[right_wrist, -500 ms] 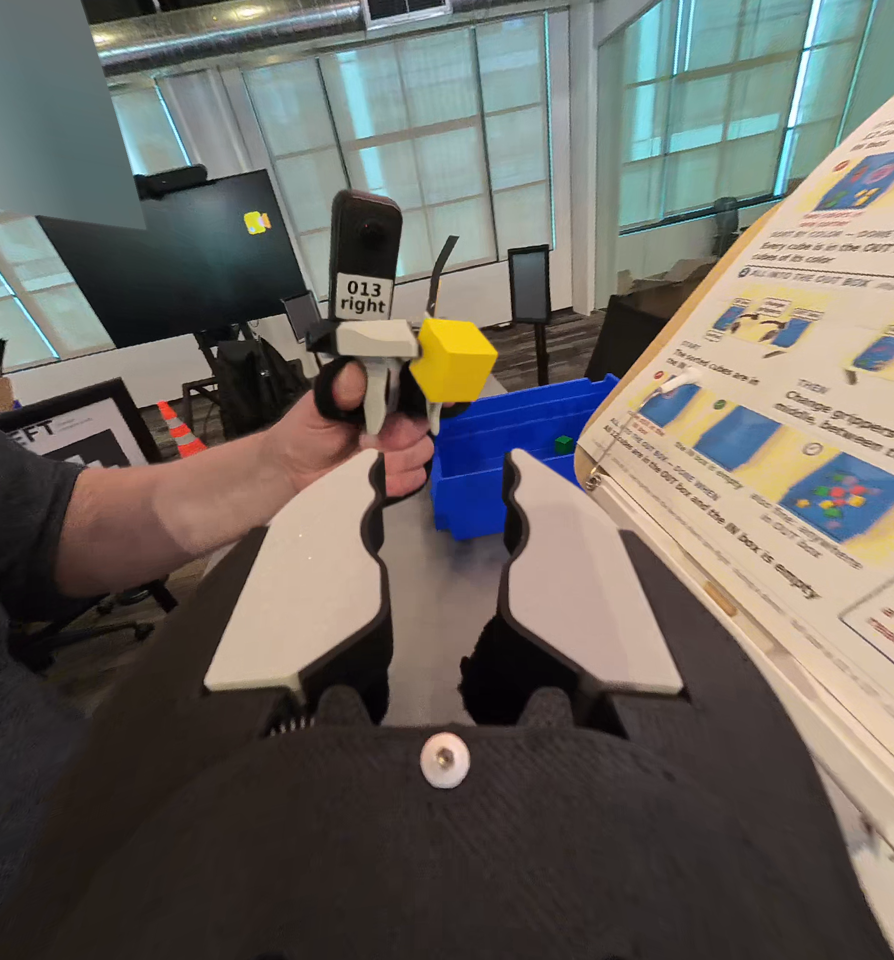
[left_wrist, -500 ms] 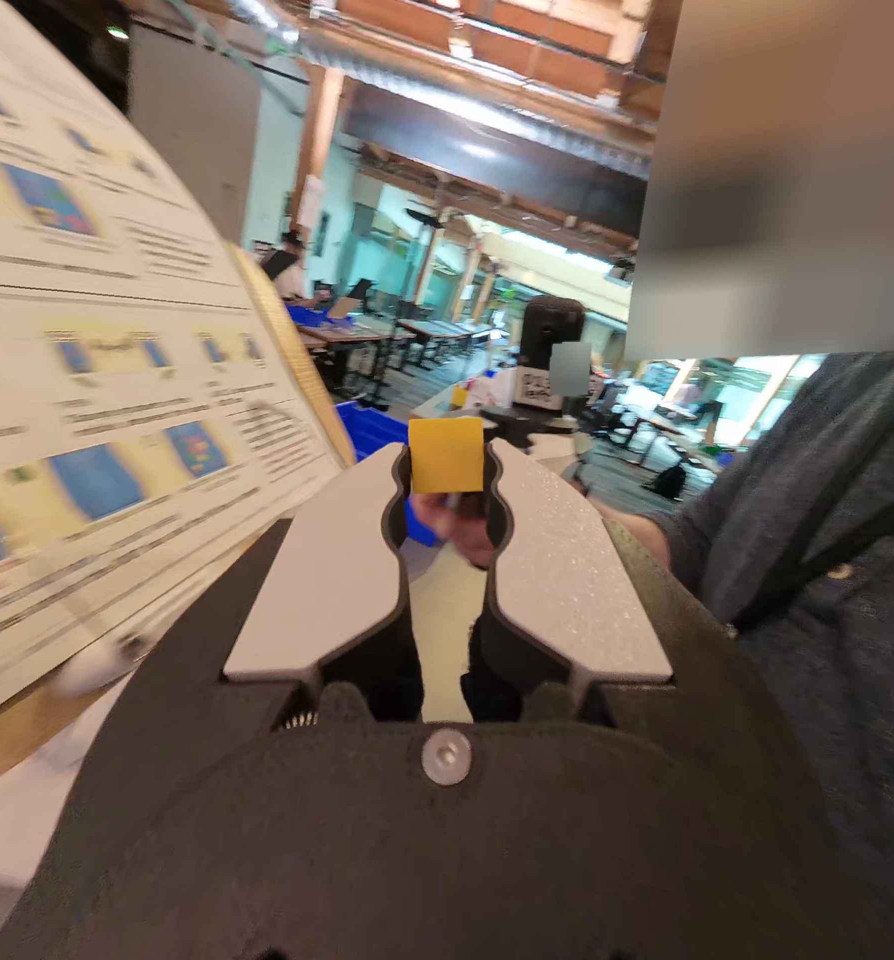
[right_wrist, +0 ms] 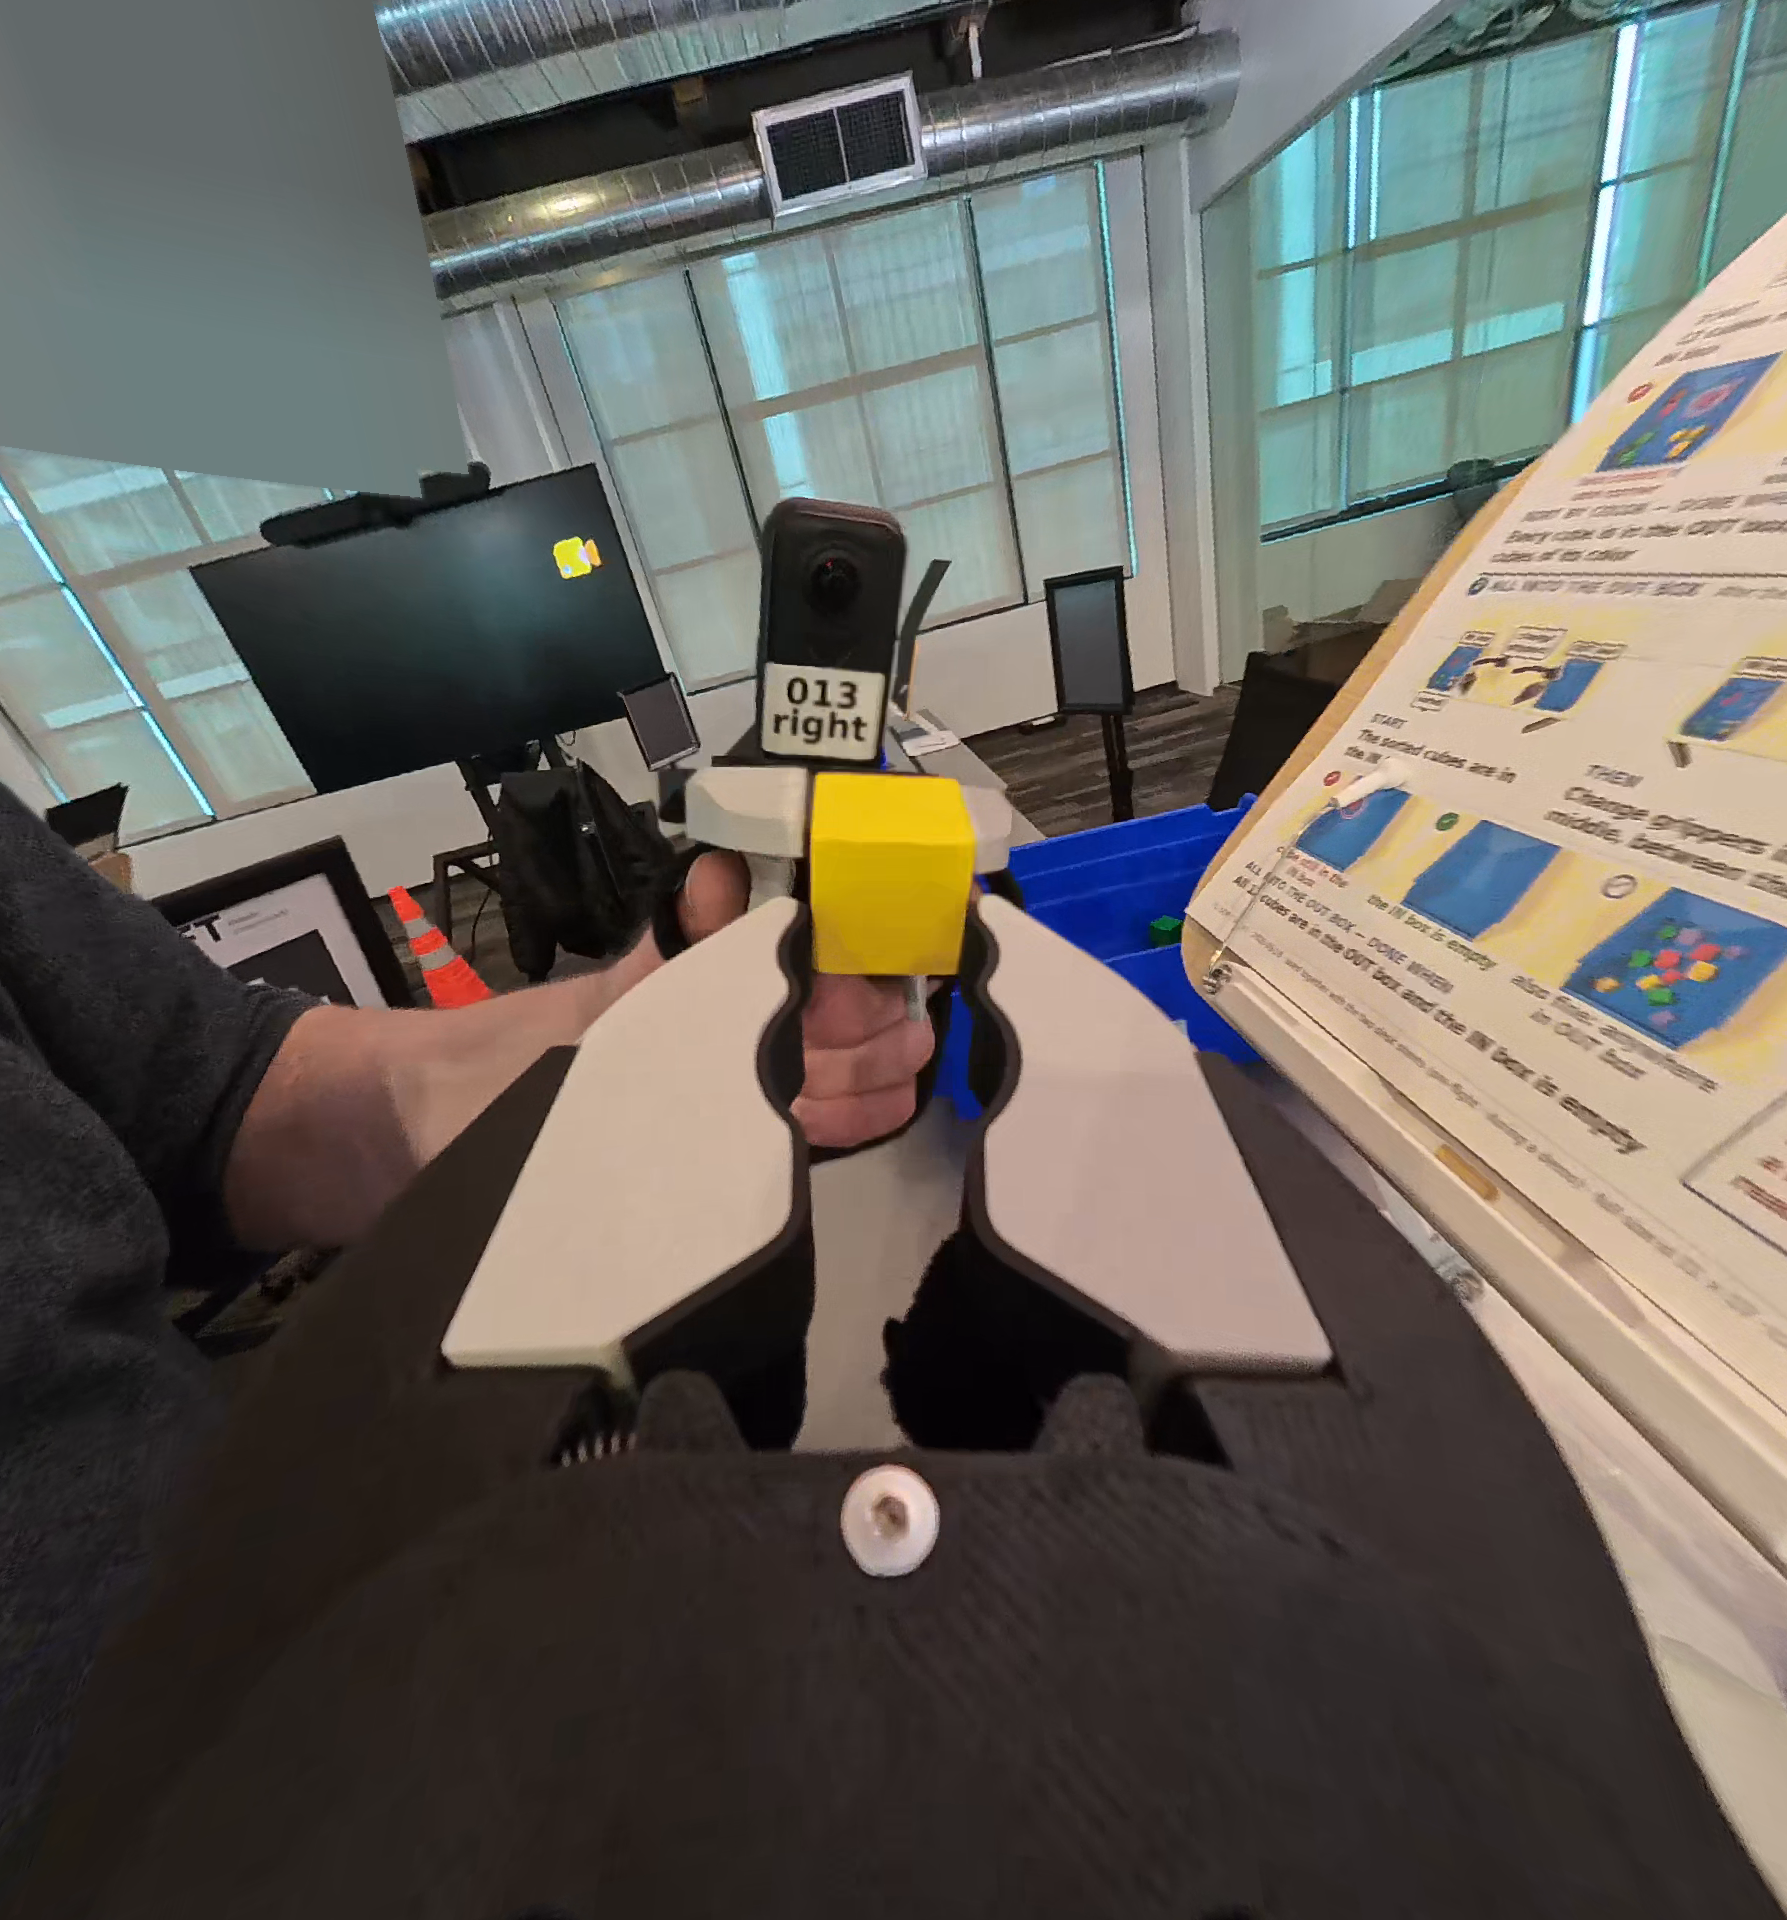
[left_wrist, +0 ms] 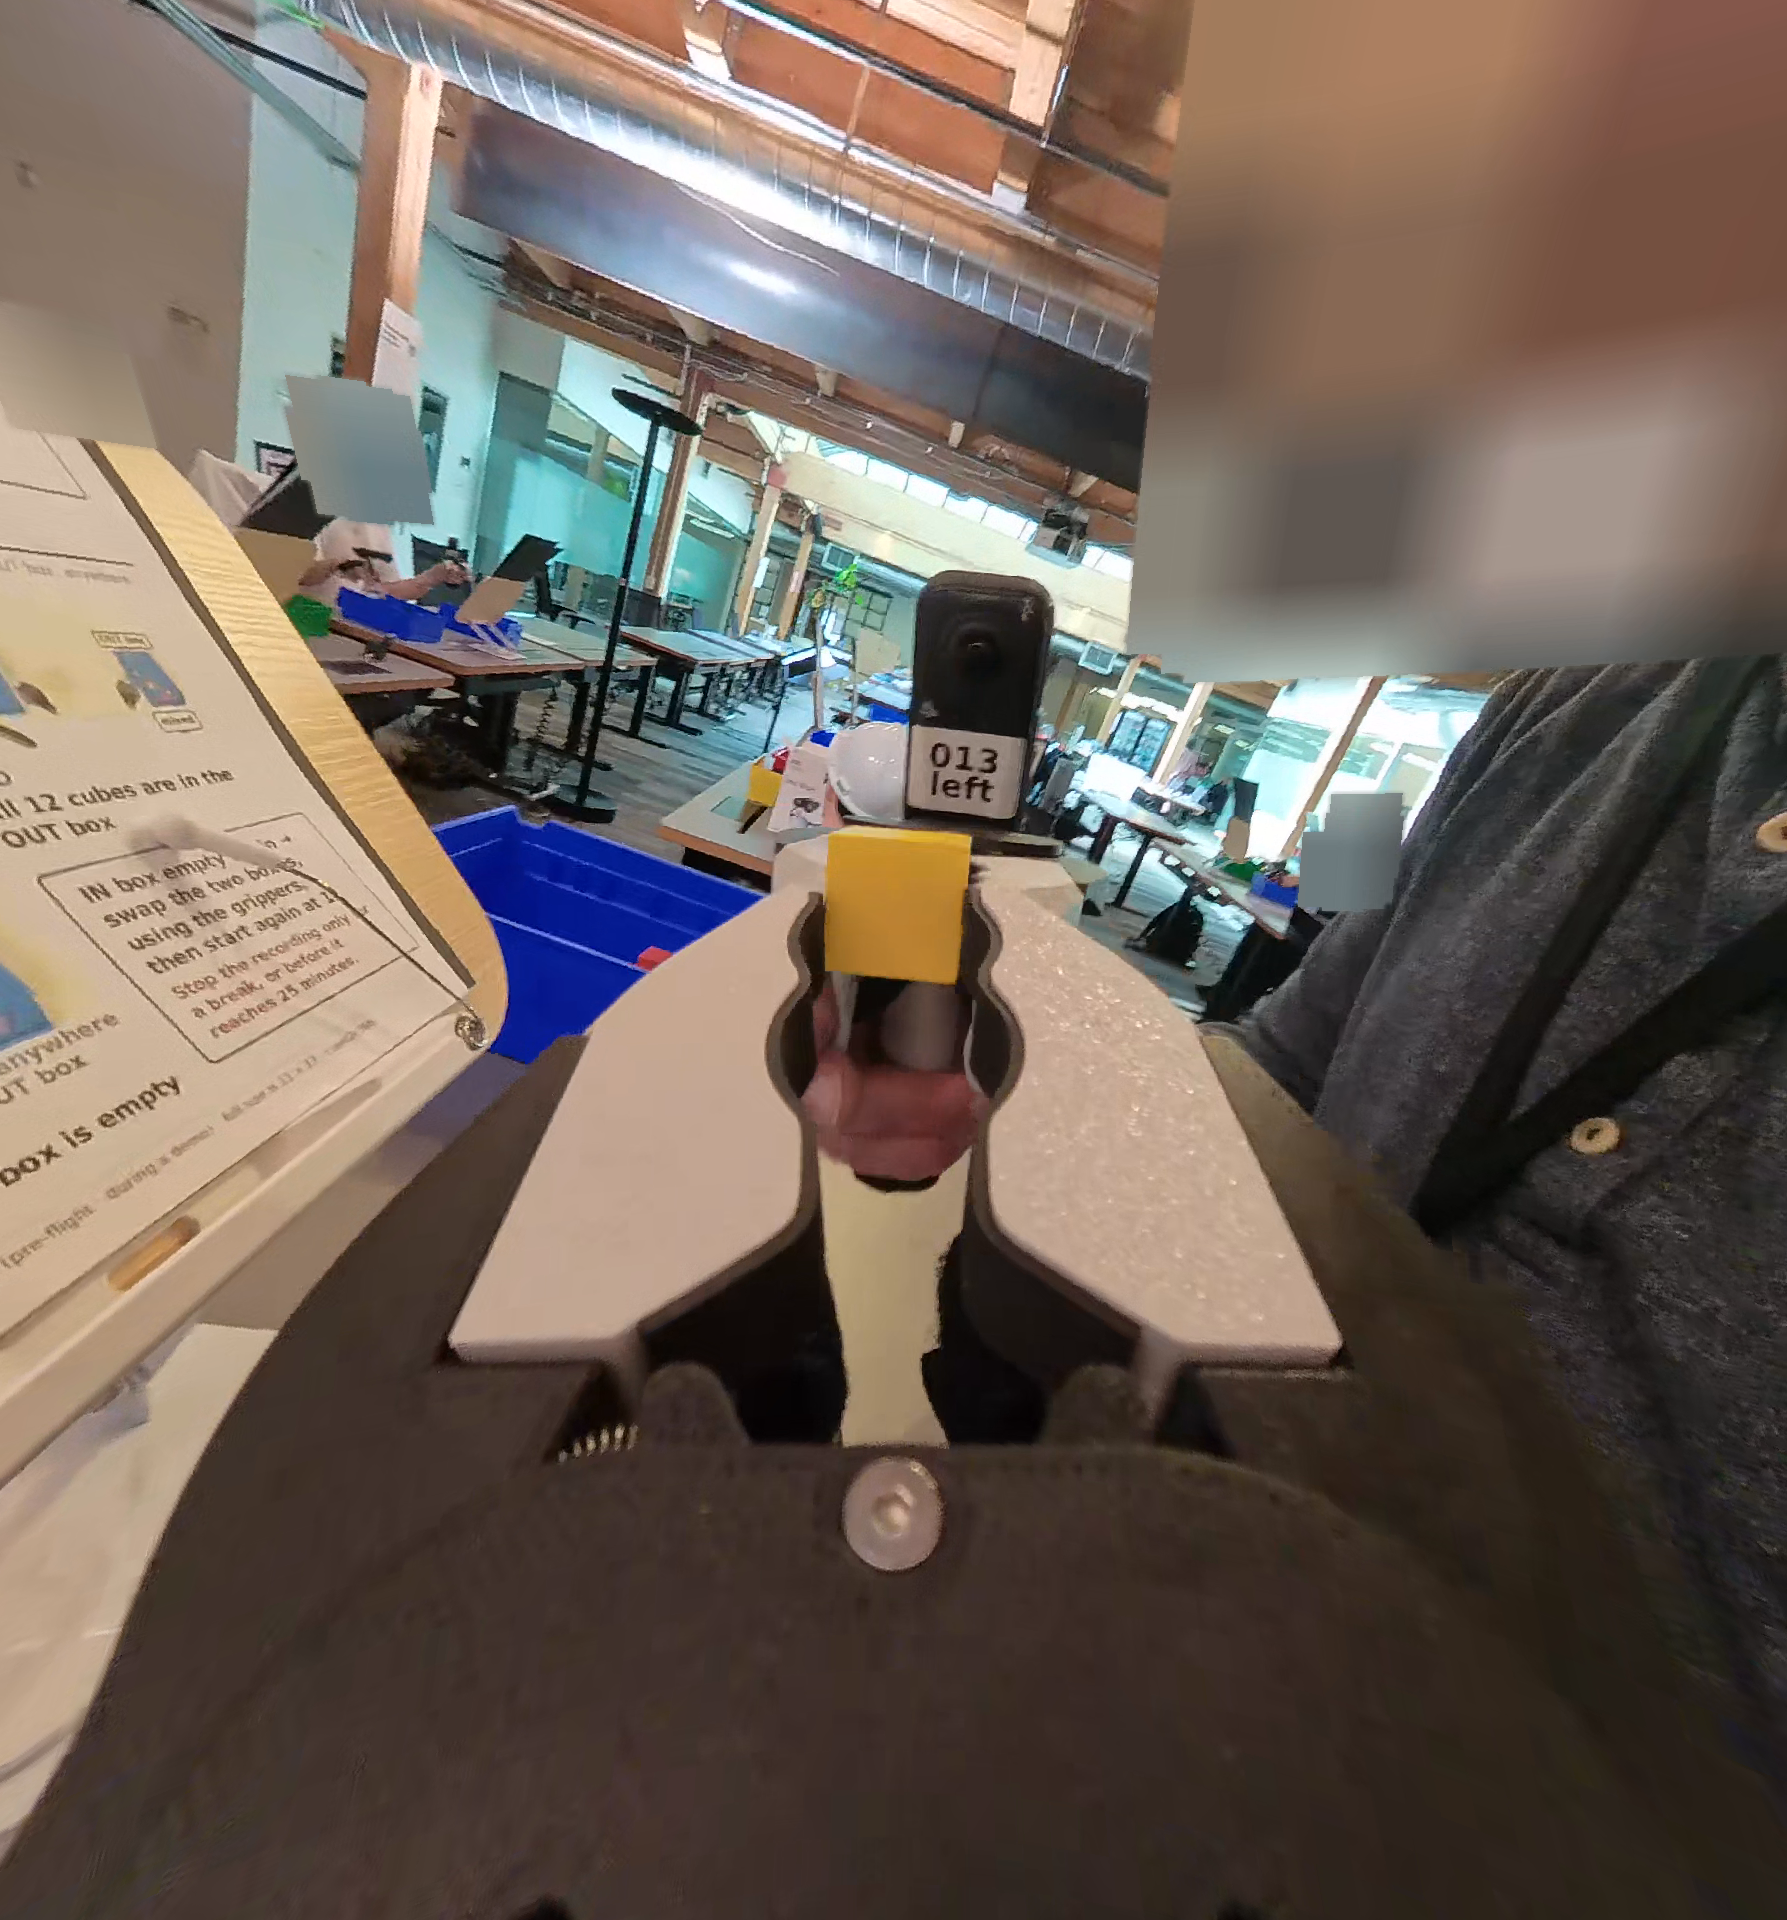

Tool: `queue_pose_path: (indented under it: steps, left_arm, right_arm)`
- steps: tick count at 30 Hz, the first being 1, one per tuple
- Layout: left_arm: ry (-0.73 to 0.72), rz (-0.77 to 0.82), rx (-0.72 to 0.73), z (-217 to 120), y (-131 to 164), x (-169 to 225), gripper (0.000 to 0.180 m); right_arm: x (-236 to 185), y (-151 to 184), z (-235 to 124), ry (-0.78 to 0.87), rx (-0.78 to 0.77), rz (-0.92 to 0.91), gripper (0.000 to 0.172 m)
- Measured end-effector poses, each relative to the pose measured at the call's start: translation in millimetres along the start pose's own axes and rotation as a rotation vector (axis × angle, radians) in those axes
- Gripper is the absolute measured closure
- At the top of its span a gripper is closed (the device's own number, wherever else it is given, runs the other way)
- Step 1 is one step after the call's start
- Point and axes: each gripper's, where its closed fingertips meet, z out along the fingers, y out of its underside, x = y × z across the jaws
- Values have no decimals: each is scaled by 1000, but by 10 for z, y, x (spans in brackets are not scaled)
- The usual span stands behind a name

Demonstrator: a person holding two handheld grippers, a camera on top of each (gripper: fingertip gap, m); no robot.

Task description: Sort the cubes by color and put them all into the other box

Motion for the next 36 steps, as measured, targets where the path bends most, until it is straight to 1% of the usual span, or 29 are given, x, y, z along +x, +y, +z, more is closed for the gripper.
queue_pose_path:
  steps: [1,2,4,6,9,11,13,16,17,18,19,20,22,24,26,28,31,34,36]
  left_arm:
    - [-1,20,-6,6,-3,13,172]
    - [1,36,10,-15,-43,30,180]
    - [-29,51,43,-113,-137,-2,180]
    - [-74,68,40,-224,-175,-63,180]
    - [-116,69,25,-357,-181,-123,180]
    - [-144,68,16,-425,-176,-155,180]
    - [-164,58,10,-479,-159,-190,180]
    - [-173,34,2,-520,-119,-223,180]
    - [-180,32,-4,-528,-102,-239,180]
    - [-186,30,-9,-534,-85,-253,180]
    - [-191,26,-14,-539,-69,-266,180]
    - [-199,25,-20,-545,-52,-279,180]
    - [-214,22,-32,-568,-19,-300,180]
    - [-240,17,-42,-620,21,-335,180]
    - [-280,12,-62,-714,76,-397,180]
    - [-348,14,-84,-875,123,-504,180]
    - [-541,51,-178,-1324,195,-804,177]
    - [-768,93,-304,-1930,208,-1143,164]
    - [-863,69,-352,-2279,196,-1346,156]
  right_arm:
    - [21,-8,-78,23,-3,-15,144]
    - [89,-9,-189,70,-10,-38,144]
    - [308,-16,-519,183,-11,-44,144]
    - [582,7,-955,305,-16,-29,144]
    - [1121,113,-1801,585,-71,-44,144]
    - [1440,211,-2415,755,-99,-10,144]
    - [1739,386,-2998,920,-157,36,144]
    - [2092,621,-3706,1124,-218,94,144]
    - [2197,733,-3920,1188,-251,119,138]
    - [2275,848,-4095,1235,-286,150,124]
    - [2321,935,-4243,1280,-313,180,118]
    - [2330,943,-4342,1315,-302,179,121]
    - [2261,861,-4403,1339,-237,169,133]
    - [2148,813,-4337,1319,-220,151,137]
    - [2002,745,-4170,1266,-198,118,140]
    - [1840,671,-3949,1196,-183,78,145]
    - [1613,606,-3572,1082,-171,47,147]
    - [1423,573,-3253,1005,-193,-14,148]
    - [1322,588,-3043,938,-194,0,149]
